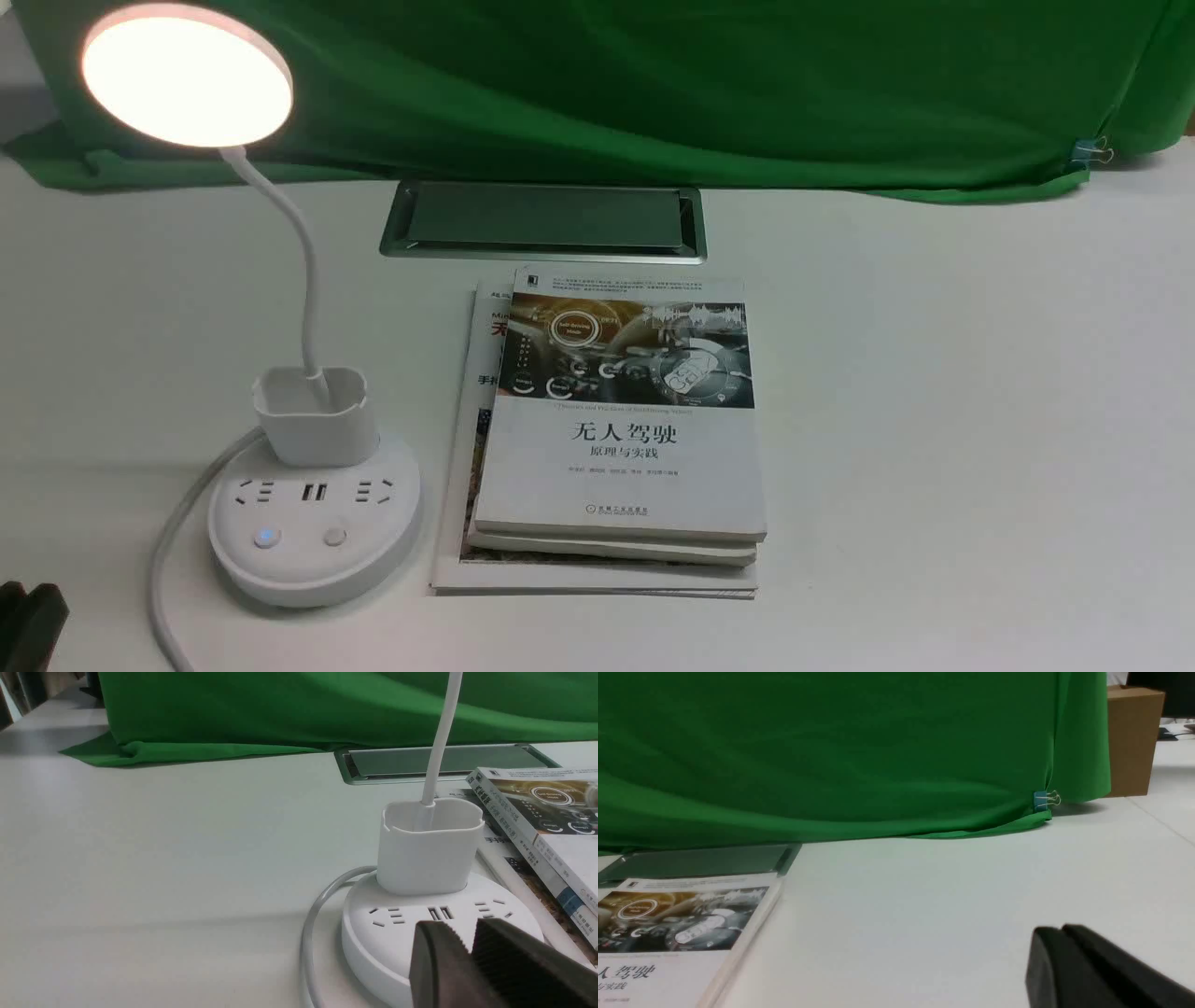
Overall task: Turn off the desk lamp on the white desktop by hand.
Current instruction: 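Press the power button on the round power strip under the lamp with the left gripper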
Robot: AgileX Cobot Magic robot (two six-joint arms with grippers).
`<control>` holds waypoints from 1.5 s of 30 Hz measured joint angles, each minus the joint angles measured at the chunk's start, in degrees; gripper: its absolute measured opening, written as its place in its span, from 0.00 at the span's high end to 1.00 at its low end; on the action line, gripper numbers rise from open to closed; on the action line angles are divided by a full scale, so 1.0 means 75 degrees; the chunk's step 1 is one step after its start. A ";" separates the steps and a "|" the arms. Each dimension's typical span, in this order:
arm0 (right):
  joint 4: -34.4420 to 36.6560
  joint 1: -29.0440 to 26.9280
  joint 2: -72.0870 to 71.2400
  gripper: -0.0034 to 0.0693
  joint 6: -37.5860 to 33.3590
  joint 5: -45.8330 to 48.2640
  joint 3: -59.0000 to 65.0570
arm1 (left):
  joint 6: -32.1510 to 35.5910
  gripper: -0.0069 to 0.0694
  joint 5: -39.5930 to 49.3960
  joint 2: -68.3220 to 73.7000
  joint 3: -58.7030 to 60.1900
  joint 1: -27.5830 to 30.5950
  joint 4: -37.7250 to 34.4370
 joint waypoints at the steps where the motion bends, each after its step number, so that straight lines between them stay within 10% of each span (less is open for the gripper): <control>1: 0.0000 0.0000 0.0000 0.90 0.0000 0.0000 0.0000 | 0.0000 0.78 0.0000 0.0000 0.0000 0.0000 0.0000; 29: 0.0000 0.0000 0.0000 0.90 0.0000 0.0007 0.0000 | 0.0005 0.75 -0.0277 0.0000 0.0000 0.0000 -0.0055; 45: 0.0000 0.0000 0.0000 0.90 0.0000 0.0007 0.0000 | -0.1786 0.73 -0.4346 -0.0005 -0.0050 0.0000 -0.0515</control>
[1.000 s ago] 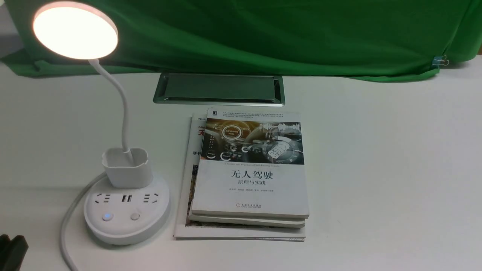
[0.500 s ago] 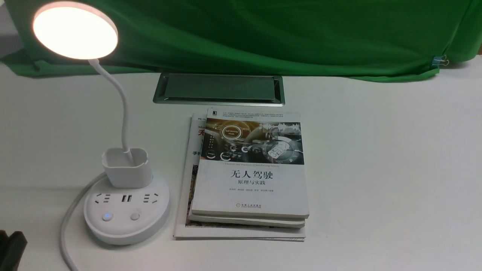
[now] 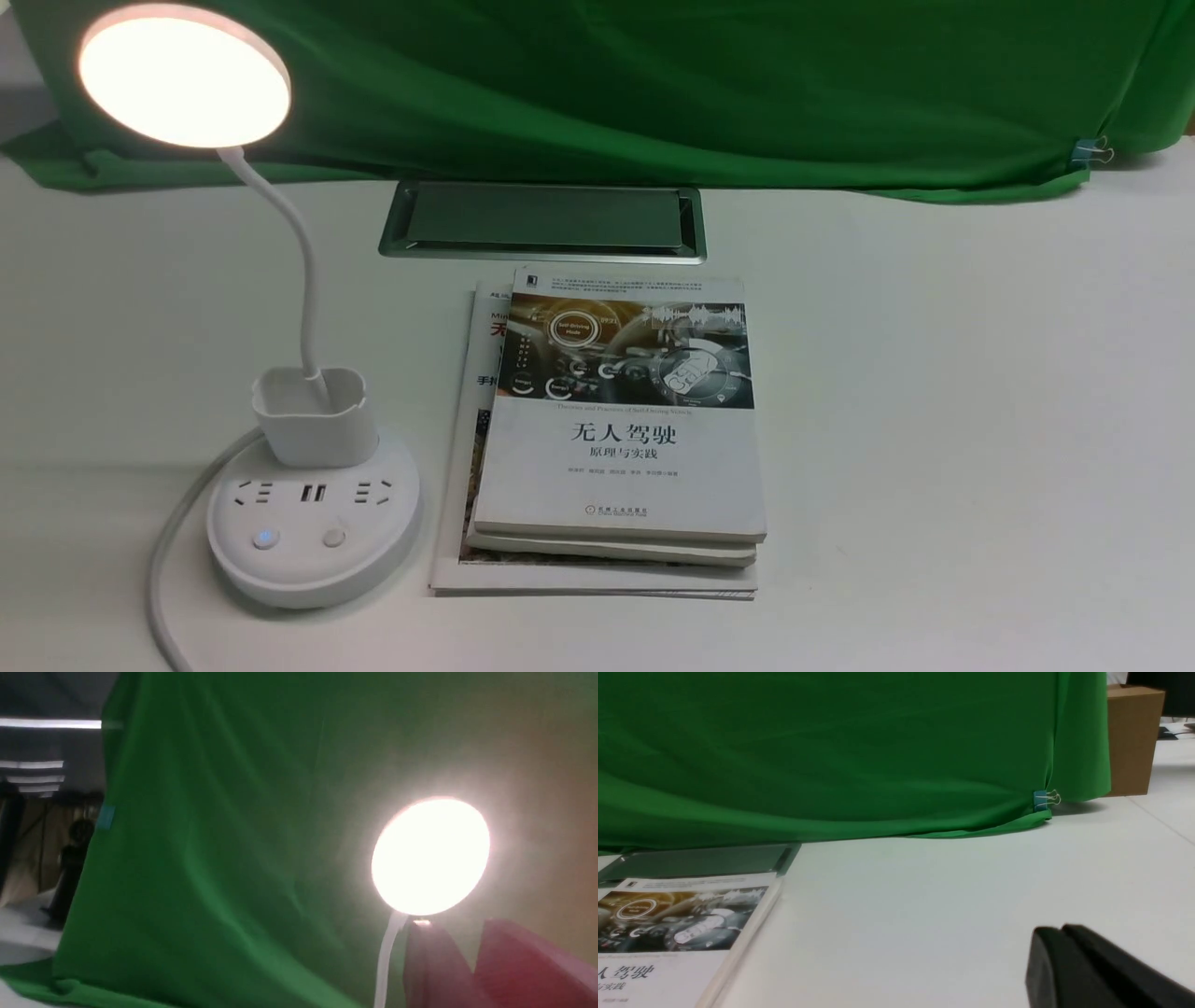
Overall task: Turn off the desk lamp on the white desktop by hand.
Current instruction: 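Press the power button on the round power strip under the lamp with the left gripper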
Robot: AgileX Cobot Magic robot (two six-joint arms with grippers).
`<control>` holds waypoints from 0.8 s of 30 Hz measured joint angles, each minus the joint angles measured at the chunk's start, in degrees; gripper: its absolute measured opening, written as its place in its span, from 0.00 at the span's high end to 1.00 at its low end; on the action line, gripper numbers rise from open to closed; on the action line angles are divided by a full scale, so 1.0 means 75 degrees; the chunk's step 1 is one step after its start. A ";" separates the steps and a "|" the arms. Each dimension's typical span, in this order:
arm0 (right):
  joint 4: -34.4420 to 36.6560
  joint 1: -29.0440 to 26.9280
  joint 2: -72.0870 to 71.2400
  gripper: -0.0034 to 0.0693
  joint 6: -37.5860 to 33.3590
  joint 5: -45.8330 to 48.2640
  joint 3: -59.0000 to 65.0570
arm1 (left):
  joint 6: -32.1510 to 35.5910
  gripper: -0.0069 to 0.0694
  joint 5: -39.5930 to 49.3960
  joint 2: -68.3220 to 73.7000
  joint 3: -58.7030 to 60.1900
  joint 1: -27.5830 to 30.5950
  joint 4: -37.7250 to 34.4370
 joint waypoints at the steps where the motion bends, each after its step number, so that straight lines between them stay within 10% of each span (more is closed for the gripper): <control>1: 0.0000 0.0000 0.0000 0.90 0.0000 0.0000 0.0000 | 0.0000 0.73 0.0000 0.0000 -0.0025 0.0000 0.0000; 15: 0.0000 0.0000 0.0000 0.90 0.0000 -0.0009 0.0000 | -0.0033 0.71 0.5485 0.3451 -0.4661 0.0000 0.0256; 24: 0.0000 0.0000 0.0000 0.90 0.0000 -0.0003 0.0000 | 0.0628 0.70 0.6217 0.5510 -0.4676 0.0000 0.0067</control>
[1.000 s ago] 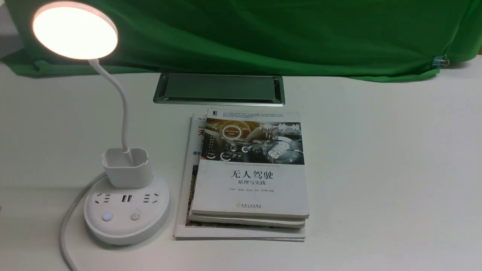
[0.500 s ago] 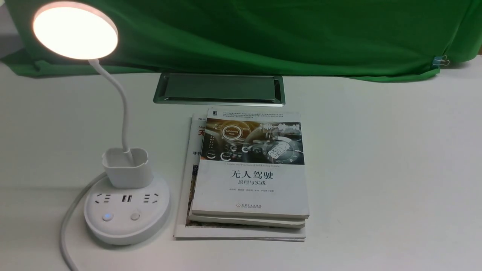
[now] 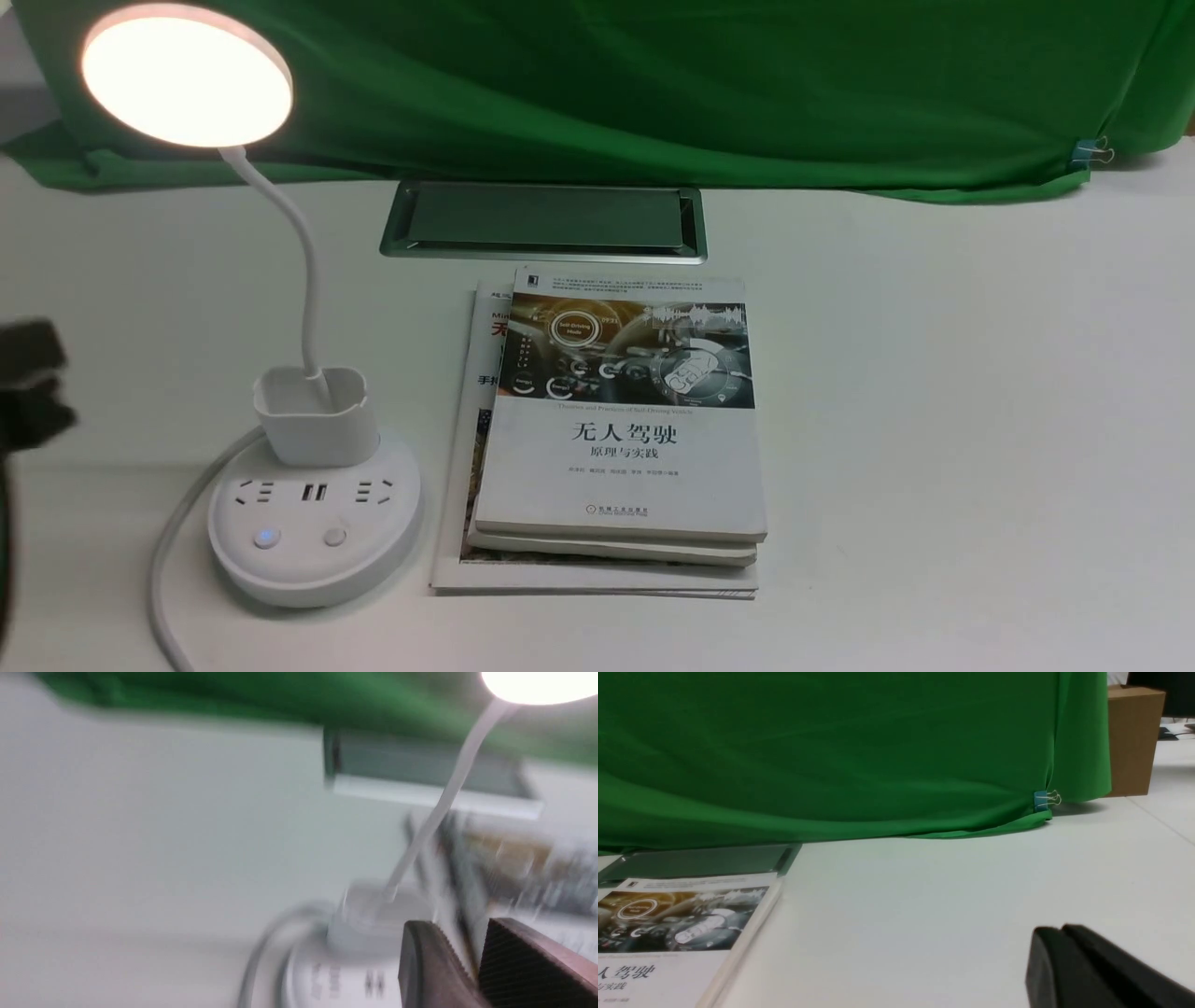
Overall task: Turn off the desk lamp on the white desktop by hand.
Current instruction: 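Press the power button on the round power strip under the lamp with the left gripper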
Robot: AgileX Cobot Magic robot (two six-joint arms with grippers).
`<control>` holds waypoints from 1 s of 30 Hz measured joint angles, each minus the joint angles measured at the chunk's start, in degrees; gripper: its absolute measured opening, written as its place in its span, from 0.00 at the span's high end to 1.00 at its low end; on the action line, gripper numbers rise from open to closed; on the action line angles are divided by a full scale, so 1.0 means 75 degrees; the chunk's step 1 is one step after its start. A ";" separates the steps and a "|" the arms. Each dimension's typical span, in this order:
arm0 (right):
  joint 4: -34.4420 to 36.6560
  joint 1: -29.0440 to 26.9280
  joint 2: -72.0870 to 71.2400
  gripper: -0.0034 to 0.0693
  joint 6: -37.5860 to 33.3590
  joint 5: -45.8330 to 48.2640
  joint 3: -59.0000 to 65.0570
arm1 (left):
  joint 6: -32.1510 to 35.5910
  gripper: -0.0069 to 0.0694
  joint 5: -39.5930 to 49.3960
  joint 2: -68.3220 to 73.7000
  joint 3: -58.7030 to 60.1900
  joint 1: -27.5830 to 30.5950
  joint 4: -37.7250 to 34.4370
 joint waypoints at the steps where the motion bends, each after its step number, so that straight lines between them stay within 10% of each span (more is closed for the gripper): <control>1: 0.0000 0.0000 0.0000 0.90 0.0000 0.0000 0.0000 | 0.0088 0.70 0.0240 0.0332 -0.0060 0.0000 -0.0055; 11: 0.0000 0.0000 0.0000 0.90 0.0000 0.0000 0.0000 | 0.2244 0.70 0.2029 0.3112 -0.1230 -0.0702 -0.1890; 30: 0.0000 0.0000 0.0000 0.90 0.0000 0.0001 0.0000 | -0.0212 0.90 0.1927 0.5594 -0.1977 -0.2458 0.1469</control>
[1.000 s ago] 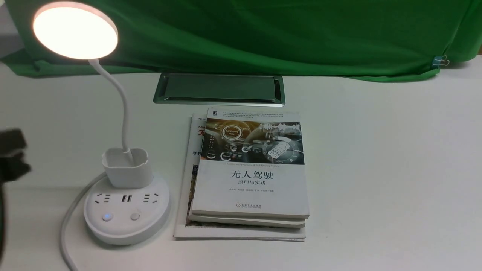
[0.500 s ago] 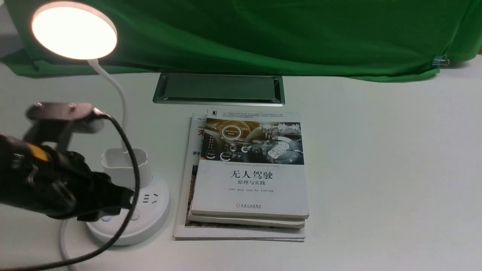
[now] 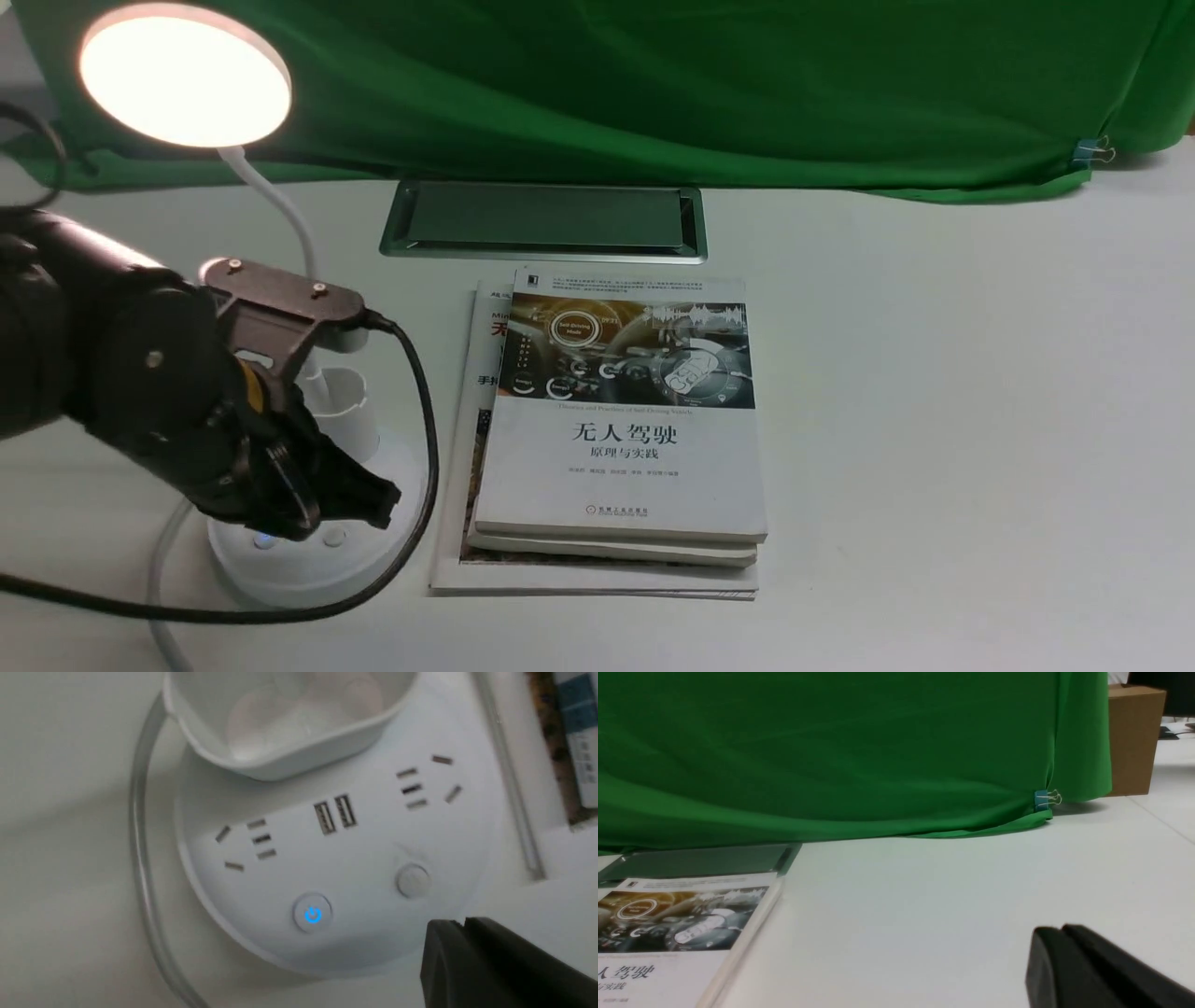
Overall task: Turn off the desk lamp on the white desktop by hand.
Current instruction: 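Press the power button on the round power strip under the lamp with the left gripper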
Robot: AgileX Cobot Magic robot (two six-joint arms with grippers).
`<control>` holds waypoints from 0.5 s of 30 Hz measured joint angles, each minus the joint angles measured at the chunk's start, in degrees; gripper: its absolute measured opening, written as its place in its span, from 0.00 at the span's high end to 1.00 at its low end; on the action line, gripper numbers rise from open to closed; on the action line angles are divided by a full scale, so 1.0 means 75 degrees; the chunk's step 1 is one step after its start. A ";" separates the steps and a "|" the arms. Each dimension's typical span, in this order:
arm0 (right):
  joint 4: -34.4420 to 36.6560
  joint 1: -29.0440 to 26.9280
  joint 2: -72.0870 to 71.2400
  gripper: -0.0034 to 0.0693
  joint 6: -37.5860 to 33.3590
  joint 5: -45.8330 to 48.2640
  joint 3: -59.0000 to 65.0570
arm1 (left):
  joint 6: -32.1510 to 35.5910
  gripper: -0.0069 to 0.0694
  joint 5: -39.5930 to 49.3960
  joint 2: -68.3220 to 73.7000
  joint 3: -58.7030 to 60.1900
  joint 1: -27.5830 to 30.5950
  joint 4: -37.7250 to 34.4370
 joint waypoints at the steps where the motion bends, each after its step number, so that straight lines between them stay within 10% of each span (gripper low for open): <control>1: 0.0000 0.0000 0.0000 0.90 0.0000 0.0000 0.0000 | -0.0012 0.90 -0.0074 0.0080 0.0000 0.0000 0.0009; 15: 0.0000 0.0000 0.0000 0.90 0.0000 0.0000 0.0000 | -0.0031 0.90 -0.0863 0.1462 -0.0200 0.0000 -0.0239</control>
